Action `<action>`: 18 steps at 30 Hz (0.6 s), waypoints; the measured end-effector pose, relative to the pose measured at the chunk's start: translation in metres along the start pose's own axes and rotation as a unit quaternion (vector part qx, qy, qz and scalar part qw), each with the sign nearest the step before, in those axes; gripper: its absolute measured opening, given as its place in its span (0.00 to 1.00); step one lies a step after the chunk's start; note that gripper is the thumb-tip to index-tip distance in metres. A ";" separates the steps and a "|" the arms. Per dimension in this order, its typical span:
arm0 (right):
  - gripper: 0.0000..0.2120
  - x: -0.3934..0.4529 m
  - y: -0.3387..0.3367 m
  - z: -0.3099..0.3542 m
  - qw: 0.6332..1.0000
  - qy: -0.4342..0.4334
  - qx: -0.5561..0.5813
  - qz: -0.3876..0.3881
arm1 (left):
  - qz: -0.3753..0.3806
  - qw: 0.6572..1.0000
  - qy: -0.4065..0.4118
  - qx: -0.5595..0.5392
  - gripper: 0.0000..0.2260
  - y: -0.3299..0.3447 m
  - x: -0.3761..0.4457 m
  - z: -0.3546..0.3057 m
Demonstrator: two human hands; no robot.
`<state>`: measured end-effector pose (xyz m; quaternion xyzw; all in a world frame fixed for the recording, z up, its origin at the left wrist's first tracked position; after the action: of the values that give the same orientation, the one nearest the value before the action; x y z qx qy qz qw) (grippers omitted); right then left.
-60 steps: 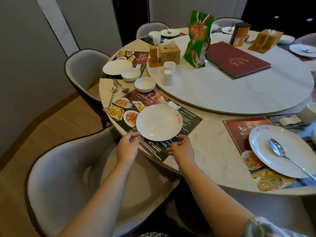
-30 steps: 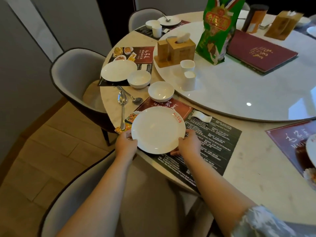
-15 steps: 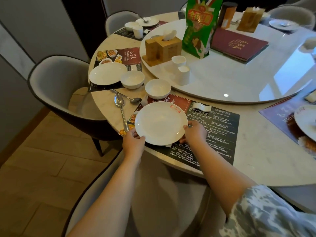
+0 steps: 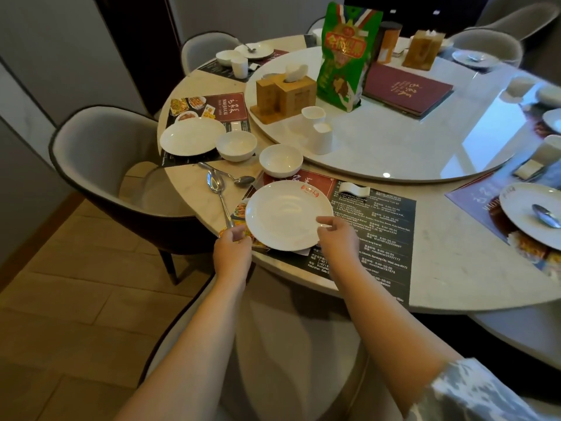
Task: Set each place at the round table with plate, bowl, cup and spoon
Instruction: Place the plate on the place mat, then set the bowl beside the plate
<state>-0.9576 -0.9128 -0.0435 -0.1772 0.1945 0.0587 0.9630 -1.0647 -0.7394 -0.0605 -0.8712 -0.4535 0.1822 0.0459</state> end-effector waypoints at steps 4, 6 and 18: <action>0.11 -0.012 0.028 0.010 0.999 -0.001 0.046 0.007 | 0.043 0.999 0.002 -0.012 0.09 -0.011 0.021 -0.006; 0.11 -0.017 0.042 0.016 0.997 0.005 0.075 -0.001 | 0.073 0.997 0.011 -0.011 0.08 -0.017 0.035 -0.011; 0.12 -0.048 0.129 0.033 0.987 0.025 0.153 -0.042 | 0.207 0.976 0.062 0.002 0.10 -0.076 0.105 -0.041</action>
<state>-1.0133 -0.7831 -0.0371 -0.0369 0.2178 -0.0163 0.9752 -1.0538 -0.6062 -0.0324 -0.9559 -0.2587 0.1340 0.0375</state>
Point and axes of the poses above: each hand's wrist, its own x-axis towards the middle knuckle, its own y-axis out of the palm, z = x × y, the point moved 4 cm from there along x, towards the middle knuckle, and after that the axes turned 3 degrees about y, right-handed, at the moved point
